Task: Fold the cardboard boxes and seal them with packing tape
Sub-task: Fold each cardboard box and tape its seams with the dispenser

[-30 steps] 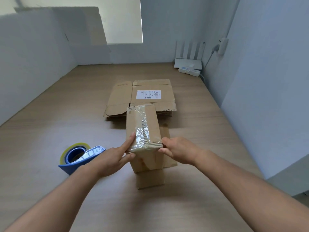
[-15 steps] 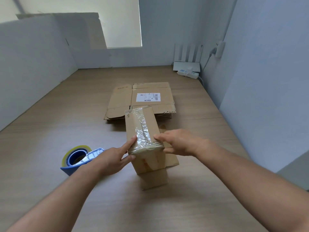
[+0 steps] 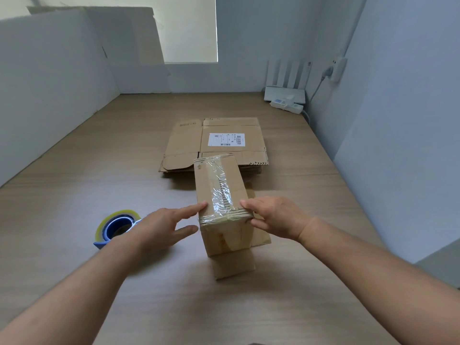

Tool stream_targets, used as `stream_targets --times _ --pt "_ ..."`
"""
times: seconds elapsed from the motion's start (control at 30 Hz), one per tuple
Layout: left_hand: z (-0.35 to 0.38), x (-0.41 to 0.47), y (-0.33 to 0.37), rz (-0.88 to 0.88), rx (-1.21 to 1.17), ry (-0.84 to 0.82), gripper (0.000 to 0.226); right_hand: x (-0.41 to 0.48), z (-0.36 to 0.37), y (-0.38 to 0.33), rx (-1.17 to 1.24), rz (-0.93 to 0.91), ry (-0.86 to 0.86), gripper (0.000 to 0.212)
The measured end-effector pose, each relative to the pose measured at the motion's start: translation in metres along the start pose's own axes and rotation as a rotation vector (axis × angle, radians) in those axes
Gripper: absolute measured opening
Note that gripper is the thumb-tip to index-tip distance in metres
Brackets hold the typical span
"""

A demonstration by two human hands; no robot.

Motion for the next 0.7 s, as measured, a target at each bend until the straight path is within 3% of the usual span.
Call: stream_targets --times 0.17,0.47,0.7 --pt "-0.008 0.005 0.004 0.004 0.179 0.119 0.061 0.0 0.0 0.0 0.015 0.003 0.006 0.048" --pt "-0.005 0.008 0.014 -0.028 0.298 0.171 0.067 -0.004 -0.007 -0.002 0.043 -0.023 0.057 0.045" --pt "0.001 0.006 0.007 -0.046 0.122 0.188 0.067 0.0 0.0 -0.002 0.119 0.026 0.078 0.038"
Point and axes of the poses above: each hand's wrist, its own x-axis towards the middle knuckle, its own z-axis out of the palm, y = z × x, the point moved 8 cm from there along x, towards the middle knuckle, and after that the axes turned 12 degrees about -y, right-handed, at the moved point
